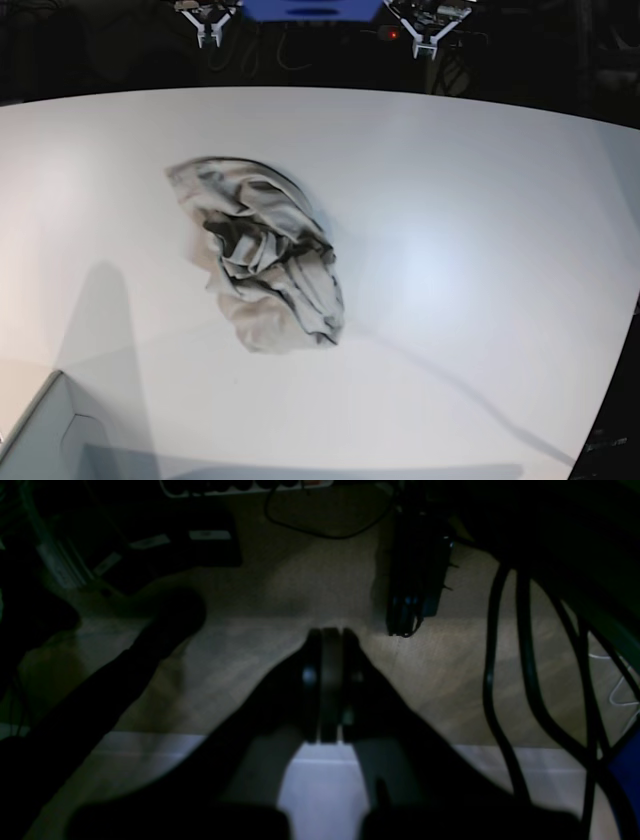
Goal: Layout the t-shirt on the table in an organized manner, then fold the t-shirt properly
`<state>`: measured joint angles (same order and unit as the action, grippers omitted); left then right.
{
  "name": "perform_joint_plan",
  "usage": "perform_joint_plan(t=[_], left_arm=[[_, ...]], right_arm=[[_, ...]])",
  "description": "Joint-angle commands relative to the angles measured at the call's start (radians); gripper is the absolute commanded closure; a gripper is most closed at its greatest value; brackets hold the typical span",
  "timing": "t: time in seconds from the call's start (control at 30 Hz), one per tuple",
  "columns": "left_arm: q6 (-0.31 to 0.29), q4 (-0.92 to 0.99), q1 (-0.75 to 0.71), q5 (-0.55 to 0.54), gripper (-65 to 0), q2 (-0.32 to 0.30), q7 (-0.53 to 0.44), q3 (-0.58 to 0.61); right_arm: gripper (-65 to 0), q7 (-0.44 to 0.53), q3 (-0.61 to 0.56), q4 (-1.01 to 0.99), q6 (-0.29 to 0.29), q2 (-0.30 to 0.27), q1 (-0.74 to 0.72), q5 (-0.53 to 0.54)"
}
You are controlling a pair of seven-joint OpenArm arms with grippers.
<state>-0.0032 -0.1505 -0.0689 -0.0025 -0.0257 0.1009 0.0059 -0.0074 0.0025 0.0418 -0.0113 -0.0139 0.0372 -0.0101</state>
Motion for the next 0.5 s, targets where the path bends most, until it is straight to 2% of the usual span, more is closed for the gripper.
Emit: perform_joint_plan(t=[0.0,0.1,0.3,0.47], left_arm=[[0.007,-0.002,-0.002,0.000,0.0,-0.004,0.000,0.001],[0.007,-0.002,-0.002,-0.003,0.0,-0.004,0.000,-0.002],[0.007,-0.002,-0.002,-0.004,0.0,-0.004,-0.002,-0.004],[0.007,-0.002,-0.002,-0.004,0.0,-0.004,-0.002,-0.004]], right_arm=[[0.0,-0.003,0.000,0.016,0.015,0.001,0.016,0.005],[0.0,-0.016,-0.002,0.056,0.015,0.001,0.033,0.005],[0.0,-0.127,0.000,0.117,0.015,0.002,0.034,0.005],[0.0,-0.131,0.000,0.123,0.015,0.001,0.034,0.005]])
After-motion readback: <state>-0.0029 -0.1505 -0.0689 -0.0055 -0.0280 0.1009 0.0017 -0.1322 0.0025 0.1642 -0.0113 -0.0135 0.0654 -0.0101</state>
